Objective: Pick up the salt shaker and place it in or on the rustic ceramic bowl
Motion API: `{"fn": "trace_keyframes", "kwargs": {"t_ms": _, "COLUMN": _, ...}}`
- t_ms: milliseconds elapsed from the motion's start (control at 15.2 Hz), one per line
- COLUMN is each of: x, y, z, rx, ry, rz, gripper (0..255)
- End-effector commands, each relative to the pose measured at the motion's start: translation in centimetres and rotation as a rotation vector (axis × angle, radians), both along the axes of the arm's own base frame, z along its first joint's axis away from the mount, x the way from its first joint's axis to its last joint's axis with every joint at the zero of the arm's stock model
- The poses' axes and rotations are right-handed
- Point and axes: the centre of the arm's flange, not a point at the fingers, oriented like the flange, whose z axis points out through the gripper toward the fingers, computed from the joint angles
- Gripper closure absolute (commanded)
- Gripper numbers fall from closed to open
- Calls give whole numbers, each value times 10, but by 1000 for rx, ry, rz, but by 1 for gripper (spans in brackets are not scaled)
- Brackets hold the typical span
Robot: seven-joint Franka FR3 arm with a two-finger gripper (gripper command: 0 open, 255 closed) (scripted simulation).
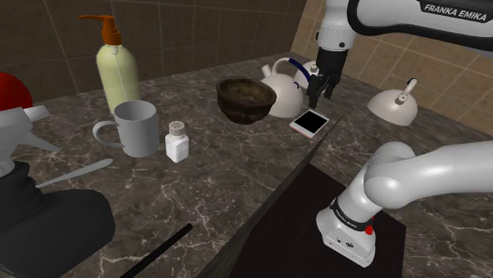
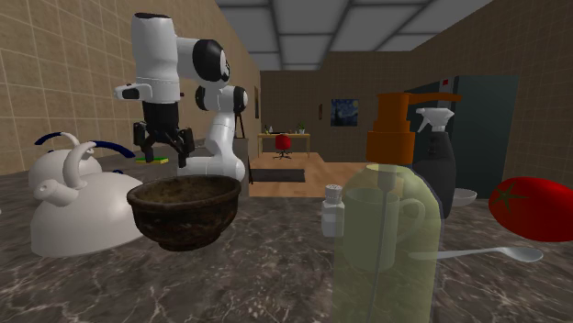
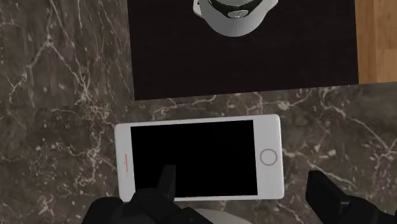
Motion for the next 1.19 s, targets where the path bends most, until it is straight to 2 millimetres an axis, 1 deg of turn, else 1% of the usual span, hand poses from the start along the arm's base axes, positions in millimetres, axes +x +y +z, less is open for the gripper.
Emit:
{"fn": "trace_keyframes", "kwargs": {"t_ms": 0, "x": 0, "y": 0, "z": 0, "rx": 0, "ry": 0, "rz": 0, "gripper": 0}}
{"fn": "trace_keyframes", "kwargs": {"t_ms": 1122, "x": 58, "y": 211, "z": -7, "rx": 0, "ry": -129, "rz": 64, "gripper": 0}}
